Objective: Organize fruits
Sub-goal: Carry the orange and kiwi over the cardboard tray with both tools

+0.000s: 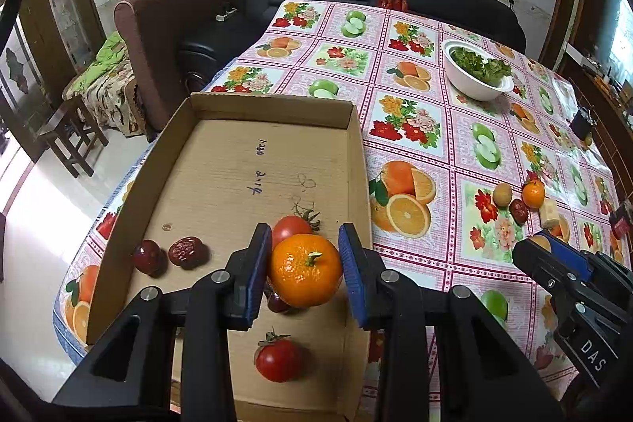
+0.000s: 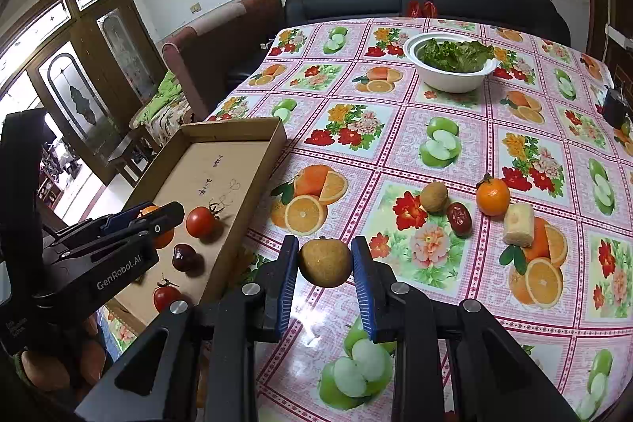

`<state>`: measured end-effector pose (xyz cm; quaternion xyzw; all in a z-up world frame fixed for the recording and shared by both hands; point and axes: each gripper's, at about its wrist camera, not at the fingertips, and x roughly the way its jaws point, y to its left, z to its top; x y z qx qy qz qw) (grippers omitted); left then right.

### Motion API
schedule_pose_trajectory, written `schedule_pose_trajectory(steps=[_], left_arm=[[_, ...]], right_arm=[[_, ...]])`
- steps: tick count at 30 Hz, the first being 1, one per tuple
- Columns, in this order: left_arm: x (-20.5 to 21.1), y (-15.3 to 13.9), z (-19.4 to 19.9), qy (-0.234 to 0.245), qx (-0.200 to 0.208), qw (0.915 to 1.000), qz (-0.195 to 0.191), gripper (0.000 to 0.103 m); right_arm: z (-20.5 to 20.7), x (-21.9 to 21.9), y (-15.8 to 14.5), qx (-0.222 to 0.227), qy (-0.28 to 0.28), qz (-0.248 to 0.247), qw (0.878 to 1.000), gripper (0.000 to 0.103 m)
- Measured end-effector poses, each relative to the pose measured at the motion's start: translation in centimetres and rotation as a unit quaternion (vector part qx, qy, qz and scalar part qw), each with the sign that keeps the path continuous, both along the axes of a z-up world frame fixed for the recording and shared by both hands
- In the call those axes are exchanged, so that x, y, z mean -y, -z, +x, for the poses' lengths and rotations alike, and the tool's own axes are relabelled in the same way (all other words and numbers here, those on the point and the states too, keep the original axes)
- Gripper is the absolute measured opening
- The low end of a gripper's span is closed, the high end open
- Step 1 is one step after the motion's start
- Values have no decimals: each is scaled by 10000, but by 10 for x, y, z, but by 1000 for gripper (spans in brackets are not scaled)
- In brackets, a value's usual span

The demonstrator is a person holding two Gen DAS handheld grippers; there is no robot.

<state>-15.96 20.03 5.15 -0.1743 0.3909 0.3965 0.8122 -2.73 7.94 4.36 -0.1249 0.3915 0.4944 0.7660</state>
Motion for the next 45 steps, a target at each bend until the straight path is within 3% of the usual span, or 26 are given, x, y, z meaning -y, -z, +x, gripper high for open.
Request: schedule_pose_trajectory(steps=[11, 29, 36, 39, 45], left_arm=[[9, -4, 1, 21, -90, 9996, 284, 33], [-24, -1, -17, -404, -166, 9981, 425, 33], [-38, 2, -21, -481, -173, 9981, 346, 33], [-53, 5, -26, -490, -64, 9988, 40, 33], [-85, 8, -38, -761, -11, 9970, -166, 33]], right_arm=[[-2, 1, 3, -30, 5, -27, 10000, 28], [-10, -24, 7, -22, -214, -103, 9997, 28], [-17, -44, 5, 21, -364, -115, 9993, 28], [-21, -56, 3, 31, -467, -102, 9989, 28], [-32, -89, 2, 10, -747, -61, 9972, 27]])
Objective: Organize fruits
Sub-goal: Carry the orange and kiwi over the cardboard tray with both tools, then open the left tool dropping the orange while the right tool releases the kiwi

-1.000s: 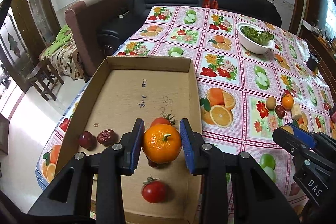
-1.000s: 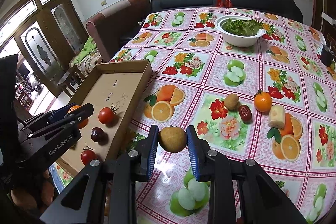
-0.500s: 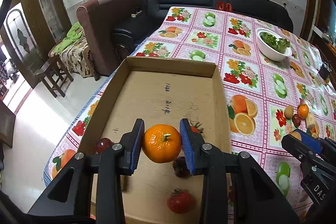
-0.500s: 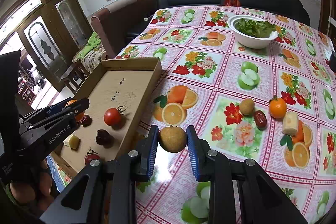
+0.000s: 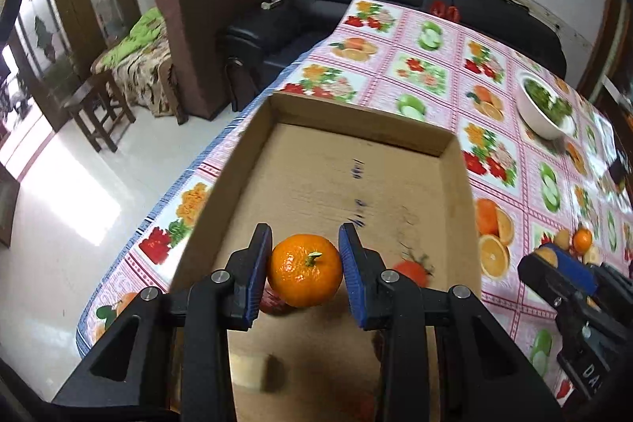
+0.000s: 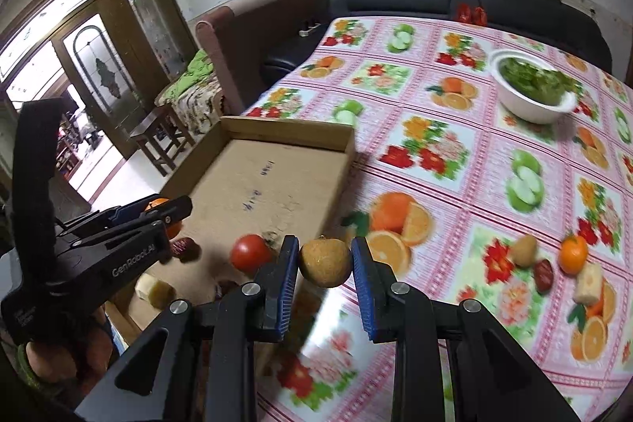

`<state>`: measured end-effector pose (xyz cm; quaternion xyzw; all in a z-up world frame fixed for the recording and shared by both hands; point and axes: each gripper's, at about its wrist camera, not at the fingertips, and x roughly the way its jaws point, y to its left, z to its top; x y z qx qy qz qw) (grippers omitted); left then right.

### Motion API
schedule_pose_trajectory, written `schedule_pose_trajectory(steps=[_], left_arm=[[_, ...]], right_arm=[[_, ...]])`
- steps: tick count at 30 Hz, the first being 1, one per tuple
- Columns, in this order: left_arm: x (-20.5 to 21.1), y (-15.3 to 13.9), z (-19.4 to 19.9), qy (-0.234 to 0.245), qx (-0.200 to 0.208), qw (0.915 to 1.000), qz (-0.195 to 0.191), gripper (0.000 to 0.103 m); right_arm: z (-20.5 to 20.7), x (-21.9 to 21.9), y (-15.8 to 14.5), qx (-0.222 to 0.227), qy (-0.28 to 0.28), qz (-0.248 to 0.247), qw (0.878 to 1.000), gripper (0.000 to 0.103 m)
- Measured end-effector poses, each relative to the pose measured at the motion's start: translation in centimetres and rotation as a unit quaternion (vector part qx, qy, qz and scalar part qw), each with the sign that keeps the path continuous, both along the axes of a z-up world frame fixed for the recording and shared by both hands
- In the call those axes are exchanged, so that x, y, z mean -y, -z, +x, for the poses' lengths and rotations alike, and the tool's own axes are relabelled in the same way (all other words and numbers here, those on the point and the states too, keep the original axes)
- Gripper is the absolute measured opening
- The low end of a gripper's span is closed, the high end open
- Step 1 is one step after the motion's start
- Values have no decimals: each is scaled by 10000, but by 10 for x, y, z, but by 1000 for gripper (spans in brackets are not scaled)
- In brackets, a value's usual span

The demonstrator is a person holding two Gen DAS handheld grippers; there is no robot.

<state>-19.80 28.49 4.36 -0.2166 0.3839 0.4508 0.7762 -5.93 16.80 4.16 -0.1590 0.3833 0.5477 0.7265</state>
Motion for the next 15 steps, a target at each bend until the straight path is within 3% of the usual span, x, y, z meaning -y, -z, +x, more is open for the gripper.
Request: schedule_pose_trajectory(steps=[9, 15], left_arm=[[-33, 8, -4, -228, 14, 9993, -308, 33], [-54, 18, 3, -404, -66, 9976, -550, 33]], right_arm=[[-17, -46, -1, -44, -366, 50, 9993, 27], [-18, -89, 22, -126, -513, -261, 9983, 28]])
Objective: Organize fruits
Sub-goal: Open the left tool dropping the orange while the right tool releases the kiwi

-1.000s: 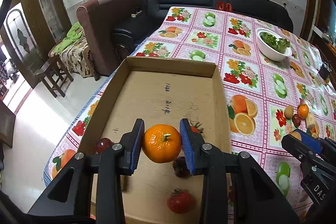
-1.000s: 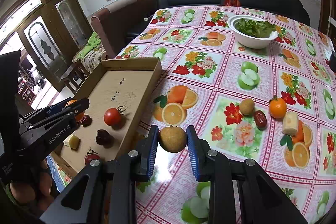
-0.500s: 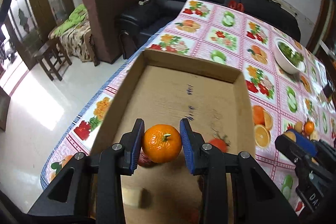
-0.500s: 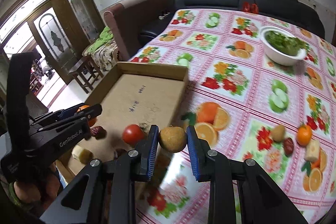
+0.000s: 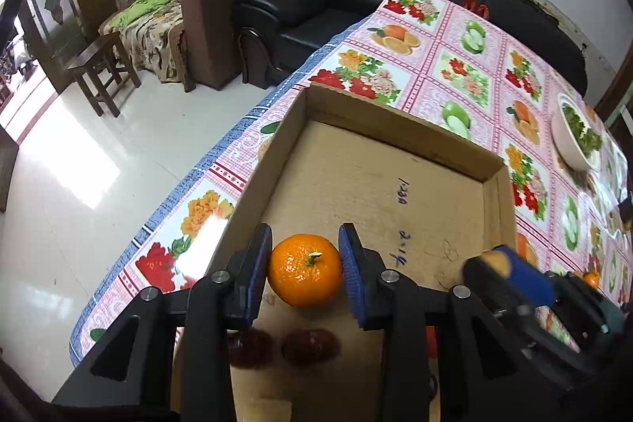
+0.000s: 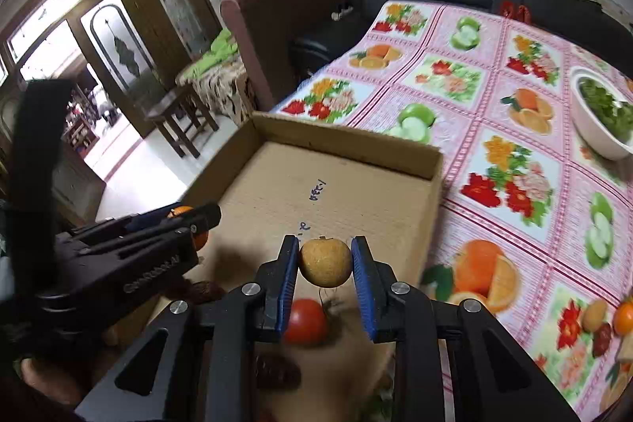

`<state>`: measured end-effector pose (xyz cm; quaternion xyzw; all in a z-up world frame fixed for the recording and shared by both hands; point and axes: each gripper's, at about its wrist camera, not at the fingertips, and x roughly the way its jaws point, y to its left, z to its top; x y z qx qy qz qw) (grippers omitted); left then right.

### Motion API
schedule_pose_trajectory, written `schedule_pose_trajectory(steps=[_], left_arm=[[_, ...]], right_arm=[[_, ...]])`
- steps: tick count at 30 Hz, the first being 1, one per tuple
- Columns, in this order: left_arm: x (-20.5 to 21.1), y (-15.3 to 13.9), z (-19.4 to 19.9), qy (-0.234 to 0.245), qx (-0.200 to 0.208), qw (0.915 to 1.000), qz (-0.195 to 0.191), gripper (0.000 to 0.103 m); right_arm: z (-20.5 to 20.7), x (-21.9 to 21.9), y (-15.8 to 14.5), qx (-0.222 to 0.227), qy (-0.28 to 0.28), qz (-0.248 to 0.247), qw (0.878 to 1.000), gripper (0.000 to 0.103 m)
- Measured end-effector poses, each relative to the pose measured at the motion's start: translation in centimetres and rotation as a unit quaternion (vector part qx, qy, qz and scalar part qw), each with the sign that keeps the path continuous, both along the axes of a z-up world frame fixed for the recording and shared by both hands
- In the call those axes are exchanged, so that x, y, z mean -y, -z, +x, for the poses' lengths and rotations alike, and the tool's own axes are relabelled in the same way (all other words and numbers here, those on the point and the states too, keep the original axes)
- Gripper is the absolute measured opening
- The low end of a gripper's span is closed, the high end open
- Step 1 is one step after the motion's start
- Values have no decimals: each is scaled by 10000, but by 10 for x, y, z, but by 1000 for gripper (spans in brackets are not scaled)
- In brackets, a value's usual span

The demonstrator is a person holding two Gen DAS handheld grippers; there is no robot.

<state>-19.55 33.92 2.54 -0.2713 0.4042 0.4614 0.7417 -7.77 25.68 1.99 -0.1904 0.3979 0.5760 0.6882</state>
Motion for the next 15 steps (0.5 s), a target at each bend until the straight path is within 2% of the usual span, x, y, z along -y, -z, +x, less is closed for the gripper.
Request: schedule_pose_trajectory(steps=[9, 15], left_arm=[[-5, 21, 12, 32, -479, 9988, -96, 33], [-3, 25, 15, 39, -671, 9976, -139, 34]], right_arm=[[-4, -26, 38, 44, -190, -514, 9985, 28], [-6, -26, 41, 163, -248, -560, 9980, 31]])
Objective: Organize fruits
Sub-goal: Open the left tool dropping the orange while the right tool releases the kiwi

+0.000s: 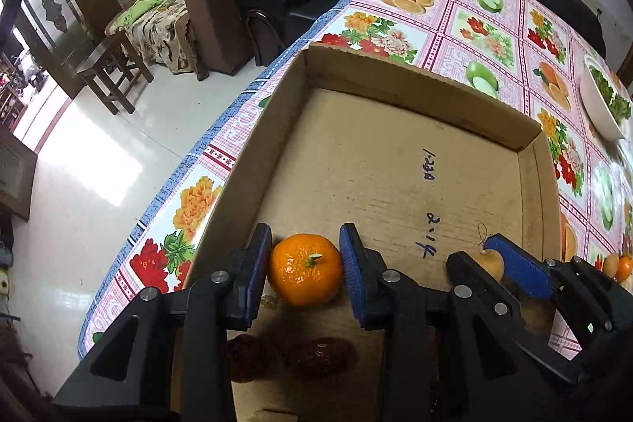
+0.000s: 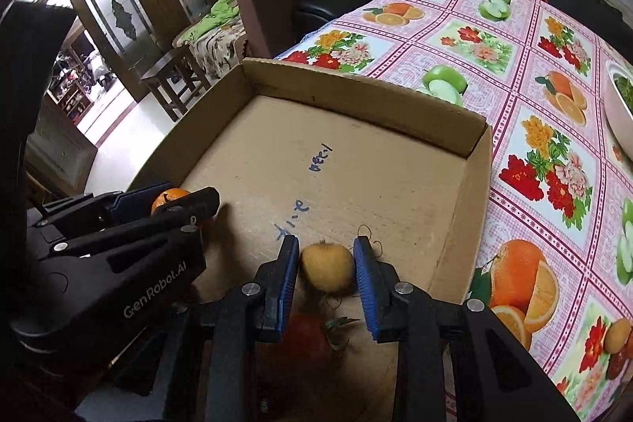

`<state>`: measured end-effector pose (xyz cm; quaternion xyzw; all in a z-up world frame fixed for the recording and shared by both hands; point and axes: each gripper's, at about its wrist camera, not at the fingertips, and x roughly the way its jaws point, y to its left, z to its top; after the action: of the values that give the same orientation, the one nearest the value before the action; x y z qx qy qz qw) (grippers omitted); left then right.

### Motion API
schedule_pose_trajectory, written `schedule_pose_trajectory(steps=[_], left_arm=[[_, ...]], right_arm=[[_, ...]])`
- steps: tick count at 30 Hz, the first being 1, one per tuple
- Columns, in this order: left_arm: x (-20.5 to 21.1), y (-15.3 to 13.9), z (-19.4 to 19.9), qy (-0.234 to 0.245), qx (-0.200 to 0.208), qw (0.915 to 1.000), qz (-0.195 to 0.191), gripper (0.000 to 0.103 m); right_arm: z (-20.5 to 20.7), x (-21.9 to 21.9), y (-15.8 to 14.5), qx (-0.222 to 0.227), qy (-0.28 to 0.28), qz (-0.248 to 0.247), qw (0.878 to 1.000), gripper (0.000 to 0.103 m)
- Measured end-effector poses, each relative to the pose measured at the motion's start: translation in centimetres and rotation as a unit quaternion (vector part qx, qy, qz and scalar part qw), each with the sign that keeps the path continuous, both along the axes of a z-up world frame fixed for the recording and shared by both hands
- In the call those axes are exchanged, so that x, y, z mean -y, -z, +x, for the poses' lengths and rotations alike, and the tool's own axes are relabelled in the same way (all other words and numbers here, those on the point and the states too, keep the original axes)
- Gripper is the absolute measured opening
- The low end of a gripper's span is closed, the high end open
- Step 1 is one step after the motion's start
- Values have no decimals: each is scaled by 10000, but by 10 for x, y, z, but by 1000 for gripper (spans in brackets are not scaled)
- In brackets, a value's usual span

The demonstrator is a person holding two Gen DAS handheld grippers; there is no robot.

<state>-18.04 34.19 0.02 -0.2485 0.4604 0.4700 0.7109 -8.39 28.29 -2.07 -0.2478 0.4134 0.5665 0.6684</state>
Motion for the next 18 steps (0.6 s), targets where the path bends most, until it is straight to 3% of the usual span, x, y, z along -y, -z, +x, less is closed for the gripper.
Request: schedule_pose_trajectory(steps=[3, 7, 18], left_arm=[[-1, -3, -5, -32, 138, 9998, -150, 40], [5, -17, -12, -34, 308, 9995, -25, 48], [46, -52, -25, -29, 808, 9966, 165, 51]], right_arm=[[1, 0, -1, -35, 9, -15, 10000, 33], [2, 5, -6, 42, 59, 48, 10000, 56], [6, 57, -39, -114, 200, 514, 9984, 57]])
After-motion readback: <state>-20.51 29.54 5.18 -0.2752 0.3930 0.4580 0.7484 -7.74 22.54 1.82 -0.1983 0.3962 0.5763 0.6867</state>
